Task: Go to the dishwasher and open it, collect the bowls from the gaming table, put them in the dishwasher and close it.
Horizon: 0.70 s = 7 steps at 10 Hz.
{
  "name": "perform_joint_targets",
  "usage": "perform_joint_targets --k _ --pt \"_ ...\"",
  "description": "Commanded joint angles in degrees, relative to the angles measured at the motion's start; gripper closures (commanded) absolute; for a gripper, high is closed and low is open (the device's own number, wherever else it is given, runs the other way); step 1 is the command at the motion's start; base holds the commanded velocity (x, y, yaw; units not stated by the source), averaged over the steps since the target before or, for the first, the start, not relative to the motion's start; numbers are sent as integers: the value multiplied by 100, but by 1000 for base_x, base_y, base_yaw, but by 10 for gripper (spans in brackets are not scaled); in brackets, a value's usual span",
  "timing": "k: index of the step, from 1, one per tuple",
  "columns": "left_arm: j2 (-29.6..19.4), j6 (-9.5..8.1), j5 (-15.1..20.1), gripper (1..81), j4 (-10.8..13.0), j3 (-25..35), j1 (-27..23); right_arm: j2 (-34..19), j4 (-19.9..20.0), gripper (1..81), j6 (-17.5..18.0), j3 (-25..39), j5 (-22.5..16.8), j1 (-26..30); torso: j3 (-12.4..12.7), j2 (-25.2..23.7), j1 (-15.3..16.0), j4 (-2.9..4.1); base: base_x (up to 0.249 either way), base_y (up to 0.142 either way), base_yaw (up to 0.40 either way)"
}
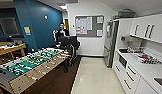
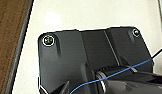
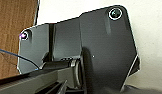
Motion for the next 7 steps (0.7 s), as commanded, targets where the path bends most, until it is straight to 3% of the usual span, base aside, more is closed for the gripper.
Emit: perform_joint_targets --k 1,7 --pt "-15 36 239 10 49 -12 -266 4 -42 10 -10 -45 -277 261 0 0 0 0 0 0 367" --pt "-15 45 248 10 40 -12 -266 21 -60 10 -36 -37 -286 297 0 0 0 0 0 0 367"
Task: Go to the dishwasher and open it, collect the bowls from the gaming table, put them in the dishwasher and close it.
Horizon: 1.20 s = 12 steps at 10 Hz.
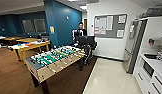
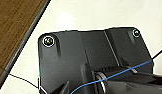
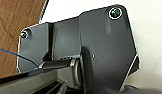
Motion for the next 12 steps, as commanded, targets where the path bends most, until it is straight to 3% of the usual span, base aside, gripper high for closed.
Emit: perform_joint_targets --k 1,12 --pt "2 71 336 10 49 -12 -262 19 -61 10 -25 -3 -269 288 0 0 0 0 0 0 367" --pt "-59 71 362 10 40 -144 -254 45 -96 10 -25 23 -278 288 0 0 0 0 0 0 367"
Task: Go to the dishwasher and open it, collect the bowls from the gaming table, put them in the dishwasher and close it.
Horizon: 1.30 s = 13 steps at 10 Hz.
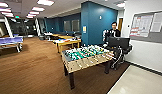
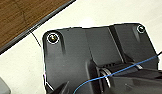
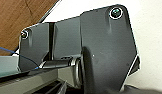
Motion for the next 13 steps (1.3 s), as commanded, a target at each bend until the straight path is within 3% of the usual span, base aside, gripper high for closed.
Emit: perform_joint_targets --k 1,13 --pt "-36 42 239 10 40 -26 -269 20 -57 10 -25 21 -278 302 0 0 0 0 0 0 367" --pt "-10 42 406 10 23 -26 -269 29 -57 10 -25 12 -278 232 0 2 -5 0 0 0 360"
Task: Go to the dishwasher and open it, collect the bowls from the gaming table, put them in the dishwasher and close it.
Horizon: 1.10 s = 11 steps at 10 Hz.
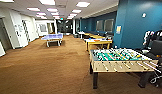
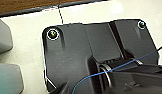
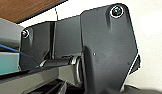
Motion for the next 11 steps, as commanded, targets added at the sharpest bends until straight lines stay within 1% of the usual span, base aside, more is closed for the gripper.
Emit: perform_joint_targets --k 1,4,8,9,11 --pt "-27 28 251 10 13 -6 -280 26 -38 10 -25 9 -290 278 0 0 0 0 0 0 268" --pt "-27 28 251 10 13 -6 -271 17 -38 10 -25 -8 -290 278 0 0 0 0 0 0 176" --pt "-9 28 251 10 -5 -6 -262 17 -46 10 -25 -17 -290 278 0 0 0 0 0 0 0" --pt "9 19 243 10 -14 -6 -262 9 -38 10 -25 -17 -290 269 0 0 0 0 0 -72 0" --pt "0 19 243 10 -14 -6 -262 9 -38 10 -25 -17 -290 269 0 0 -2 0 0 0 0"
